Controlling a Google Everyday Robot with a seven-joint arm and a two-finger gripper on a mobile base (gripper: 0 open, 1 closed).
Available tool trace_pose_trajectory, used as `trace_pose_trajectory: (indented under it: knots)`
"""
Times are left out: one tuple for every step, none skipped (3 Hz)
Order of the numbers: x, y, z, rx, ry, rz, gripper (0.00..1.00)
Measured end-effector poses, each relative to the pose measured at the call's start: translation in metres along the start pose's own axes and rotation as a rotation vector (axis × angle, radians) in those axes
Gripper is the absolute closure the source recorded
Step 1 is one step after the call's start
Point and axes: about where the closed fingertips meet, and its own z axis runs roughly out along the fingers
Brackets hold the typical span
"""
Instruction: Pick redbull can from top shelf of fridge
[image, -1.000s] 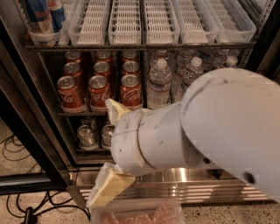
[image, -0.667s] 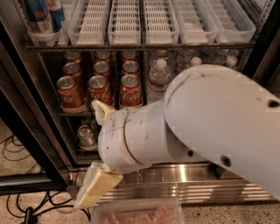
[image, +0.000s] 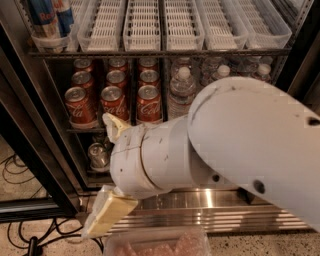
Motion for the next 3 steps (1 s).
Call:
trace_pose_trajectory:
  knots:
    - [-0.036, -0.015, 0.023, 0.002, -0.099, -0.077, 0.00]
    - [-0.079, -0.047, 0.049, 0.026, -0.255, -0.092, 0.00]
    - [-0.104, -0.073, 0.064, 0.091, -0.357, -0.024, 0.00]
